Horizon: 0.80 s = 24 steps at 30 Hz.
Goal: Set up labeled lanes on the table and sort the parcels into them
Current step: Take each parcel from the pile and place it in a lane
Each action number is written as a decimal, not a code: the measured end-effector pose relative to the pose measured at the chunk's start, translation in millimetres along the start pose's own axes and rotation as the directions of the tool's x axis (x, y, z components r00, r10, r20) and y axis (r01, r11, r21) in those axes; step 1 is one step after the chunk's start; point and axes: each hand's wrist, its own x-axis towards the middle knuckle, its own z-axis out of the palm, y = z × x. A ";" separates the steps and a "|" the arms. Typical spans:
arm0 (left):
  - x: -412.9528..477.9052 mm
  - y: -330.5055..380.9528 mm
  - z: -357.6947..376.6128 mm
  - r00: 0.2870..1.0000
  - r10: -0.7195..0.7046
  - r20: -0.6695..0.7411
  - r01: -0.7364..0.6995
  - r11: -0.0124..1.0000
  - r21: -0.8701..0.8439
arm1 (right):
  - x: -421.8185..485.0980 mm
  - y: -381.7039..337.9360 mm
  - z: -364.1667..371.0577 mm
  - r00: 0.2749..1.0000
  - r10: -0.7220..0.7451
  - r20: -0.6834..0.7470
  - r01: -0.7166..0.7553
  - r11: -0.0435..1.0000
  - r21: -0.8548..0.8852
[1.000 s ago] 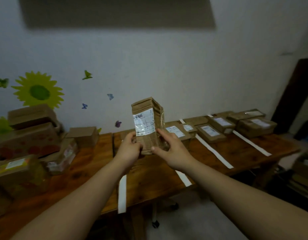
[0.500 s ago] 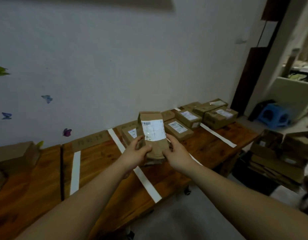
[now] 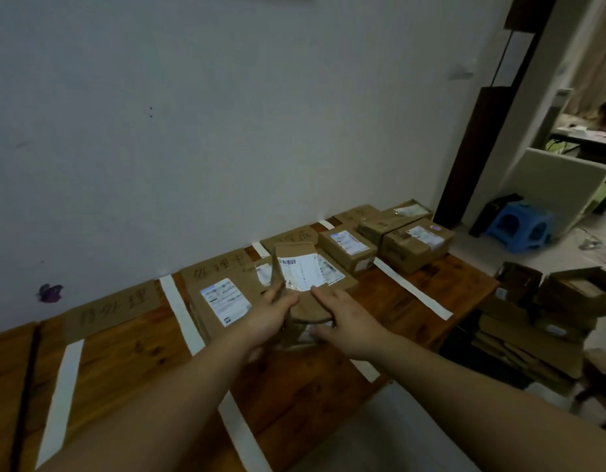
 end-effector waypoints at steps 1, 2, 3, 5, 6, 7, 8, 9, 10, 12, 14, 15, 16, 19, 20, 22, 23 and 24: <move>8.9 1.5 8.3 1.000 -0.003 -0.013 0.004 1.000 0.030 | 8.1 10.7 -5.9 1.000 -0.013 -0.009 0.012 0.999 -0.036; 18.5 2.2 17.0 1.000 -0.005 -0.030 0.007 0.999 0.051 | 16.2 22.1 -11.7 1.000 -0.024 -0.005 0.024 0.997 -0.067; 28.7 2.6 26.1 0.999 -0.004 -0.046 0.007 0.998 0.063 | 24.2 34.6 -17.2 0.999 -0.032 0.007 0.032 0.995 -0.096; 50.7 3.2 45.4 0.997 -0.007 -0.075 0.012 0.998 0.064 | 41.9 62.6 -27.6 0.998 -0.049 0.039 0.054 0.990 -0.132; 61.7 3.8 55.4 0.996 -0.017 -0.084 0.021 0.999 0.047 | 51.2 76.1 -33.2 0.997 -0.060 0.056 0.067 0.988 -0.139; 72.7 5.0 66.1 0.995 -0.030 -0.093 0.032 0.999 0.022 | 61.1 89.9 -39.5 0.994 -0.072 0.076 0.083 0.985 -0.149; 84.4 6.0 76.6 0.993 -0.045 -0.105 0.045 0.999 0.000 | 71.6 103.0 -45.6 0.991 -0.089 0.103 0.106 0.980 -0.169; 95.8 6.7 87.1 0.991 -0.059 -0.119 0.058 0.998 -0.012 | 81.8 115.3 -51.4 0.984 -0.113 0.138 0.140 0.969 -0.204; 107.8 7.2 97.1 0.988 -0.073 -0.138 0.071 0.997 -0.018 | 92.1 126.4 -56.2 0.974 -0.140 0.176 0.181 0.952 -0.248; 131.9 6.2 114.1 0.978 -0.092 -0.188 0.087 0.996 -0.032 | 111.7 145.3 -62.1 0.957 -0.182 0.227 0.249 0.915 -0.316; 155.1 3.1 126.0 0.965 -0.094 -0.244 0.084 0.995 -0.051 | 131.4 163.1 -62.8 0.955 -0.193 0.225 0.263 0.904 -0.338; 165.5 1.6 130.2 0.959 -0.085 -0.270 0.074 0.996 -0.049 | 140.7 172.0 -61.5 0.958 -0.191 0.213 0.255 0.907 -0.336; 175.2 0.6 133.4 0.953 -0.070 -0.295 0.062 0.997 -0.035 | 149.0 180.2 -59.9 0.960 -0.193 0.203 0.254 0.906 -0.338; 202.0 -2.7 139.1 0.937 -0.033 -0.349 0.048 0.998 0.035 | 173.3 202.6 -55.5 0.959 -0.189 0.212 0.257 0.894 -0.366; 210.4 -3.9 140.1 0.934 -0.026 -0.358 0.050 0.997 0.059 | 181.6 208.8 -55.0 0.962 -0.176 0.211 0.245 0.895 -0.373; 225.2 -5.3 141.2 0.932 -0.025 -0.362 0.065 0.993 0.098 | 198.4 220.5 -54.2 0.965 -0.156 0.208 0.229 0.892 -0.391; 231.5 -4.8 141.3 0.935 -0.023 -0.355 0.067 0.991 0.115 | 206.0 225.5 -53.7 0.964 -0.148 0.219 0.227 0.887 -0.402; 237.1 -3.9 141.2 0.940 -0.014 -0.341 0.063 0.989 0.132 | 212.7 229.6 -53.2 0.962 -0.139 0.235 0.227 0.884 -0.409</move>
